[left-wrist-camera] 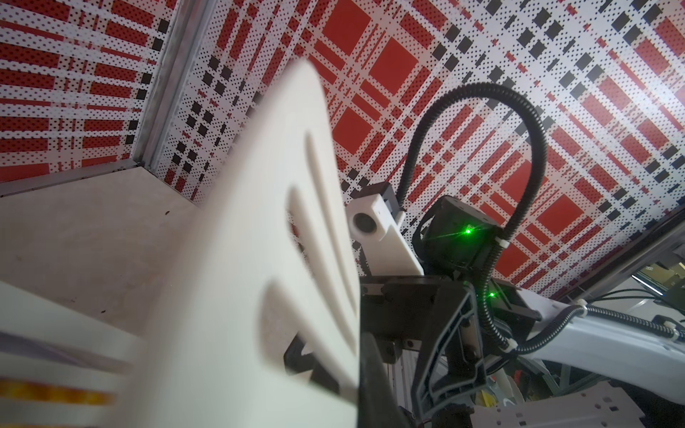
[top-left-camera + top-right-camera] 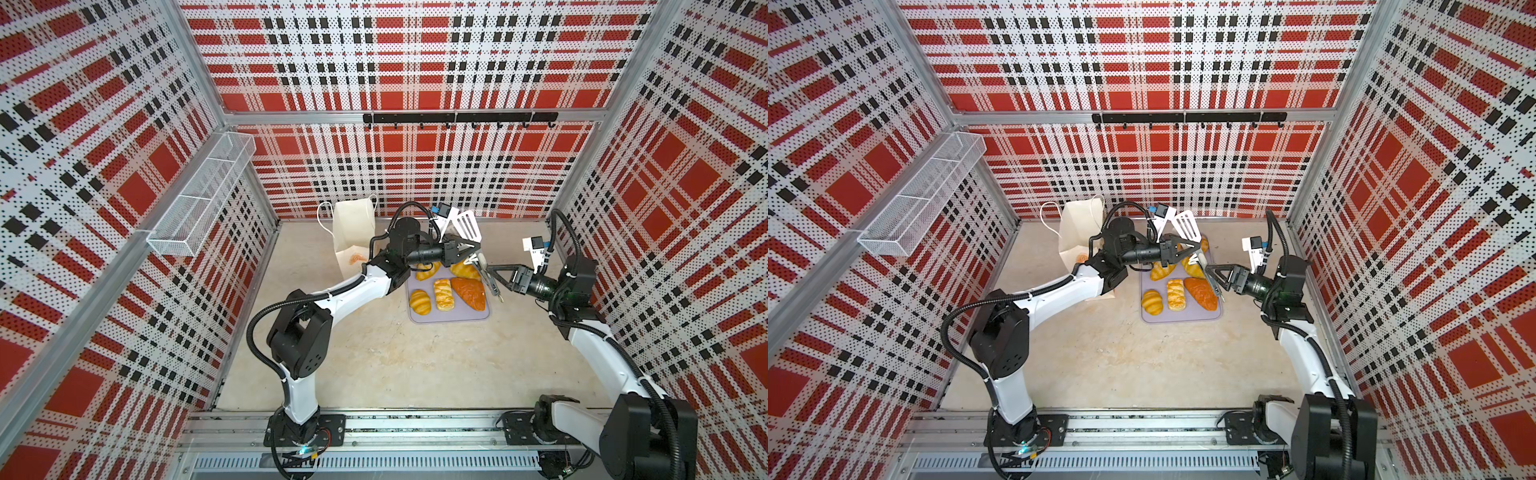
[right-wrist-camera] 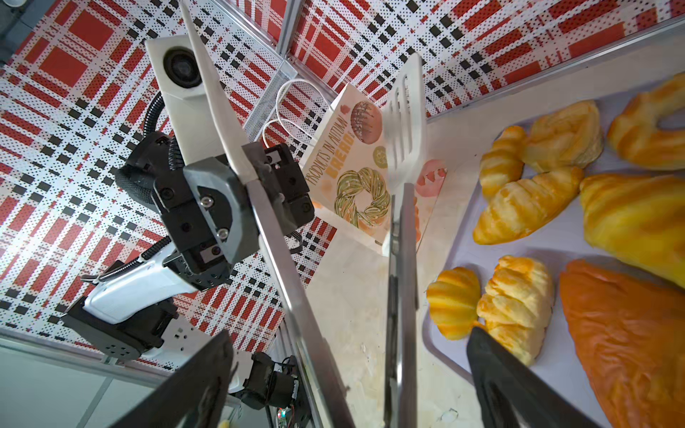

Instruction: Place the fake bread into the paper bag

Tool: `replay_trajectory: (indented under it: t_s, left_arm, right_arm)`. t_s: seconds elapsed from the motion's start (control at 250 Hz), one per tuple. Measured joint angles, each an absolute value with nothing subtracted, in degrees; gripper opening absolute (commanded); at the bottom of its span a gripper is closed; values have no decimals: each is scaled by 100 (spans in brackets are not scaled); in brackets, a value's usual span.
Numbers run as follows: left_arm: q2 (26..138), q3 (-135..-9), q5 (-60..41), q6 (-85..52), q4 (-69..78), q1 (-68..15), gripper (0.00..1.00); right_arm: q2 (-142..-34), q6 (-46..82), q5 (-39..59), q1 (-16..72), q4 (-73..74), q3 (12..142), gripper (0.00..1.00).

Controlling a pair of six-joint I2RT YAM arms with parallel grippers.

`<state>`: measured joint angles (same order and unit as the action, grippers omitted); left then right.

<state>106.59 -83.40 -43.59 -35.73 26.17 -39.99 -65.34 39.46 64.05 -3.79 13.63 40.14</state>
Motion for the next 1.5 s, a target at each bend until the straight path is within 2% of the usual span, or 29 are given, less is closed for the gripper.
replay_trajectory:
  t_s: [0.464,1.241,1.501]
  left_arm:
    - [10659,-8340,-4543,-3468,2659,-4125,8]
    - [10663,-8340,-4633,-3470,2884,-4237,8]
    - [10753,-8318,-4635,-3671,3177,-4244,9]
  right_arm:
    - [-7024,4268,6403,99,2001,4016,96]
    - [-7144,4676,6418,191,2569,4018,89]
    - [-7164,4716,6477,191,2646,4038,83]
